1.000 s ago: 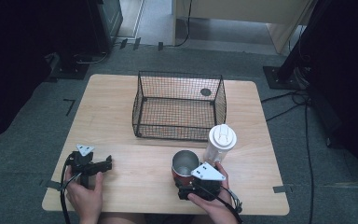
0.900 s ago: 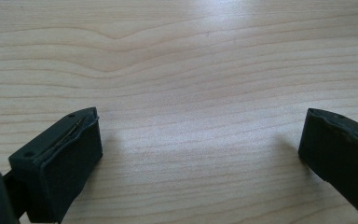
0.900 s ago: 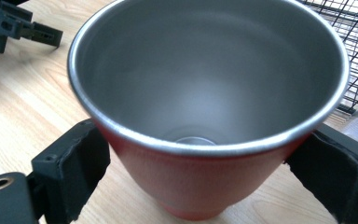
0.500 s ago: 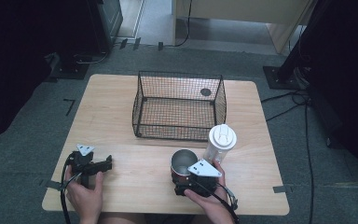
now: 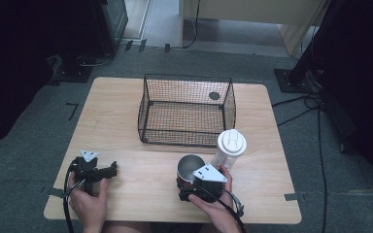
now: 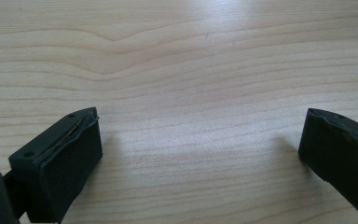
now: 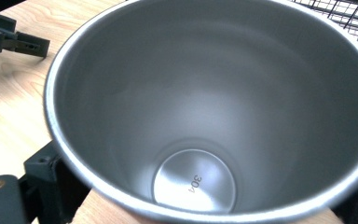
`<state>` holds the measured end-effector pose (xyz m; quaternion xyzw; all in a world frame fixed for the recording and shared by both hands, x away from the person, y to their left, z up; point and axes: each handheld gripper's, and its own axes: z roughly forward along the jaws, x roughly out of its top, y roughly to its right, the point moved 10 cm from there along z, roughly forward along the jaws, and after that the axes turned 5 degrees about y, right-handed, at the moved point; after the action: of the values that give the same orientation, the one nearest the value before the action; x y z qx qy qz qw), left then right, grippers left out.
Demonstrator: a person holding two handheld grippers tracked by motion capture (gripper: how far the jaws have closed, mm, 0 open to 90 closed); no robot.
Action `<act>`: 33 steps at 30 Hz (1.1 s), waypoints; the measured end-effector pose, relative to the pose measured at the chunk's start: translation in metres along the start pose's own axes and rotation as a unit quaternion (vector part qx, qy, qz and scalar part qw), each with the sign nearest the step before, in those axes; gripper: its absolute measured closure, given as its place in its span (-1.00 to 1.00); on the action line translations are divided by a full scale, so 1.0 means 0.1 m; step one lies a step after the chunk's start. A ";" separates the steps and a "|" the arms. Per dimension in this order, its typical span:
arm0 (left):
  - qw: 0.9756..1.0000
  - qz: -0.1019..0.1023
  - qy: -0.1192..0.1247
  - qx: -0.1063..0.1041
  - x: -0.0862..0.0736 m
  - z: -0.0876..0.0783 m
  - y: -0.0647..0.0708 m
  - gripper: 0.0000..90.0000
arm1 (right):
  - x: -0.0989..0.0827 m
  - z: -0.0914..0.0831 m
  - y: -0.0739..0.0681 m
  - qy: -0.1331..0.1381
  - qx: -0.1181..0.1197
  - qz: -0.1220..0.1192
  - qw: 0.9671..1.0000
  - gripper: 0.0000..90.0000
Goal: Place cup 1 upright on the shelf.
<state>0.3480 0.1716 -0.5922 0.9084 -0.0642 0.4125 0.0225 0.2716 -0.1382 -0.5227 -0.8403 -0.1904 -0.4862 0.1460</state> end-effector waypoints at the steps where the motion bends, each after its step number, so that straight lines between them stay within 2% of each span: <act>1: 1.000 0.000 0.000 0.000 0.00 0.00 0.00 -1.00 | 0.00 0.01 0.00 0.001 -0.001 0.002 1.000 -0.93; 6: 1.000 0.000 0.000 0.000 0.00 0.00 0.00 -1.00 | 0.04 0.03 -0.03 0.004 0.000 0.008 1.000 -1.00; 13: 1.000 0.001 -0.001 0.000 0.00 0.00 0.00 -1.00 | 0.06 0.08 -0.02 0.006 -0.005 0.029 1.000 -1.00; 19: 1.000 0.000 0.000 0.000 0.00 0.00 0.00 -1.00 | 0.08 0.11 -0.03 0.012 -0.011 0.030 0.999 -0.97; 21: 1.000 0.000 0.000 0.000 0.00 0.00 0.00 -1.00 | 0.09 0.11 -0.02 0.015 -0.020 0.026 0.999 -0.88; 23: 1.000 0.000 0.000 0.000 0.00 0.00 0.00 -1.00 | 0.10 0.11 -0.03 0.017 -0.023 0.027 0.999 -0.88; 33: 1.000 0.000 0.000 0.000 0.00 0.00 0.00 -1.00 | 0.11 0.11 -0.03 0.022 -0.021 0.031 0.999 -0.89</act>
<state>0.3482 0.1714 -0.5922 0.9084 -0.0638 0.4125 0.0224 0.2834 -0.1287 -0.5176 -0.8375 -0.1512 -0.5039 0.1475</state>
